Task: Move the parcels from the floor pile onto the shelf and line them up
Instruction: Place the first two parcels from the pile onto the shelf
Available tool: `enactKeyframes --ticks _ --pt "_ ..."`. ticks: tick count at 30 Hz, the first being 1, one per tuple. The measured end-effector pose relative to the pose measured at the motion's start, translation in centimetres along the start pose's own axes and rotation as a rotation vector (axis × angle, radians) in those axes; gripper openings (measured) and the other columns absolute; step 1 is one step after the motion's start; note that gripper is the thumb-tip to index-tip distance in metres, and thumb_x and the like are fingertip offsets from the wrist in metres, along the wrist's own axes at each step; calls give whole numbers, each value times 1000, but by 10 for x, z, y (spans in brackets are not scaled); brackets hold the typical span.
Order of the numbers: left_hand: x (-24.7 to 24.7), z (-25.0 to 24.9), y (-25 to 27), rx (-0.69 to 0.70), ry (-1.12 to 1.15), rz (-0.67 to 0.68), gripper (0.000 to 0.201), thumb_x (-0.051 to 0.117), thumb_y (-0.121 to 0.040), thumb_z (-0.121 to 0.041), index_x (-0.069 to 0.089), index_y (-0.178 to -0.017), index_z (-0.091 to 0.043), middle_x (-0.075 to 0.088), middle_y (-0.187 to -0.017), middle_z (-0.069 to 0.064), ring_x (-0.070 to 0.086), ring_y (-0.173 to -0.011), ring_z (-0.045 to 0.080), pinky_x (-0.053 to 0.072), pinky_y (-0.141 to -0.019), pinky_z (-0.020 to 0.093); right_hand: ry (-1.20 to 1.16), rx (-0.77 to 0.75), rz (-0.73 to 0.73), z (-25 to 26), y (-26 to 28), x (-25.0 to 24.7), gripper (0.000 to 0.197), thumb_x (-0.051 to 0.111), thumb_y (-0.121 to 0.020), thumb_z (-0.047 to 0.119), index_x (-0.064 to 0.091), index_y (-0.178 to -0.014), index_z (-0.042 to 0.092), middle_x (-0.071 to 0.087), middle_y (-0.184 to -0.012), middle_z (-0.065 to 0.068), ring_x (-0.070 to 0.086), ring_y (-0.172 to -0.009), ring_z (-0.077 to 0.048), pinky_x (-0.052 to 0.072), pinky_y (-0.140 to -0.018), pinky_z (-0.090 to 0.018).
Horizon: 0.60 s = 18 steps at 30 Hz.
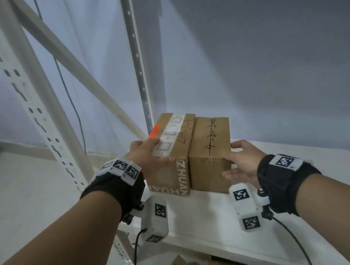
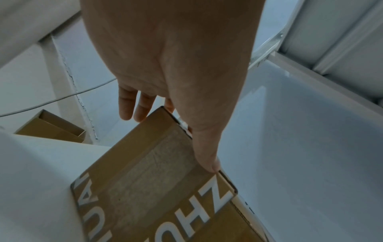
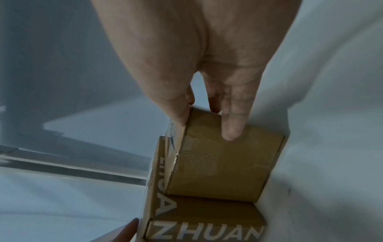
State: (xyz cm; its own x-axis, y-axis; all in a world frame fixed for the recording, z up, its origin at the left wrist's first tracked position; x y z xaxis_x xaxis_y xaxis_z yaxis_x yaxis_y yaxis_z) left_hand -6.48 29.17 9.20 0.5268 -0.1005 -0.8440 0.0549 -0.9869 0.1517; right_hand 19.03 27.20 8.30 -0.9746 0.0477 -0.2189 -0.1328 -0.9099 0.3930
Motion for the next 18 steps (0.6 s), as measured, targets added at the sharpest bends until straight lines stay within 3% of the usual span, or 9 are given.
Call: enactKeyframes --ticks 2,7,10,13,18 --pt "-2 7 -8 -30 26 -28 82 69 -73 -66 35 -144 -44 30 -142 -2 53 -114 24 51 -99 42 -16 -6 12 3 -4 7 50 59 -96 17 37 -141 22 62 -114 -15 71 -94 -38 58 -87 -47" --pt "-8 13 -21 -106 56 -63 78 65 -67 -71 37 -138 -52 36 -120 -8 54 -110 25 51 -95 45 -50 -15 24 10 -8 21 52 56 -98 18 33 -144 22 57 -92 -8 69 -99 -41 57 -90 -46" --pt "-11 11 -25 -149 148 -46 78 67 -67 -65 38 -138 -48 32 -114 -9 59 -102 25 56 -87 43 -64 -14 22 15 -11 23 58 56 -97 12 29 -146 26 54 -89 -6 69 -97 -40 57 -90 -46" --pt "-12 11 -26 -183 246 -79 70 71 -74 -54 42 -136 -38 28 -114 -7 59 -98 24 58 -84 42 -71 -46 25 21 -13 27 62 58 -95 6 29 -144 30 58 -95 -5 69 -95 -36 58 -88 -44" --pt "-15 -2 -21 -236 152 -266 61 69 -77 -50 41 -126 -29 31 -116 0 51 -104 24 51 -91 45 -146 -91 43 28 -12 31 43 53 -94 0 42 -129 24 62 -116 -13 67 -100 -33 56 -91 -42"
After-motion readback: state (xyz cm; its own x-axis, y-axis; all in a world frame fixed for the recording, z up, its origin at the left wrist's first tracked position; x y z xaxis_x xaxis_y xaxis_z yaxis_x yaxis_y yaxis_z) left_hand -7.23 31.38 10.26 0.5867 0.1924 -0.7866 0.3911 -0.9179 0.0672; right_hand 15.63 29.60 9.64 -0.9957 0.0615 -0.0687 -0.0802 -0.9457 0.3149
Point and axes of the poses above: each hand's wrist, its own y-axis away from the middle knuckle, its own x-axis out of the palm, z = x × y, the point moved 2 cm from there along -y, towards the middle knuckle
